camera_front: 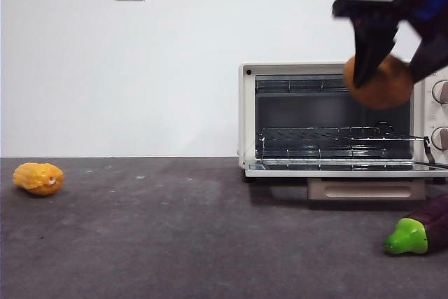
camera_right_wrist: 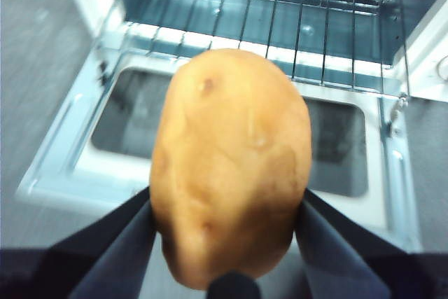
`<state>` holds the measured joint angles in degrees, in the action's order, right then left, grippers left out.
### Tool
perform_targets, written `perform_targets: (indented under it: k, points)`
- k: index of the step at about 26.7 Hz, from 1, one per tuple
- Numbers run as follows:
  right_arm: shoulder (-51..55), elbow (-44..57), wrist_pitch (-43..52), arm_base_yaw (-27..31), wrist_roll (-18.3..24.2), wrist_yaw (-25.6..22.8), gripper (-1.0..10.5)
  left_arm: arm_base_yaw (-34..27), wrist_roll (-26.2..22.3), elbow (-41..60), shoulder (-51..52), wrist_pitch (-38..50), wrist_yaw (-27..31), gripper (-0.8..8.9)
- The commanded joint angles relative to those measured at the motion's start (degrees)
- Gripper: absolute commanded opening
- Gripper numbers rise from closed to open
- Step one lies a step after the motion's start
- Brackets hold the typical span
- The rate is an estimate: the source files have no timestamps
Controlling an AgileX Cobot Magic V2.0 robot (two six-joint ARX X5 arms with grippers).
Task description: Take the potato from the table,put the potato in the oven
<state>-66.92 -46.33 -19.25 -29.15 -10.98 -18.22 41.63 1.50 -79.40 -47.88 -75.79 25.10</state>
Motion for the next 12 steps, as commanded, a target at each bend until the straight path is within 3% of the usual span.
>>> perform_targets:
  k: [1,4,12]
  points:
    - [-3.9,0.6,6.9,2.7,-1.0,0.5,1.6,-0.1,-0.4,0.3,0.1,0.2,0.0,-0.05]
    - [-9.7,0.4,13.2,6.1,-0.9,2.7,1.6,-0.1,-0.5,0.3,-0.1,0.2,0.0,-0.05]
    - [-20.6,-7.0,18.4,11.1,-0.8,6.9,1.6,-0.1,-0.5,0.3,-0.7,0.2,0.0,-0.05]
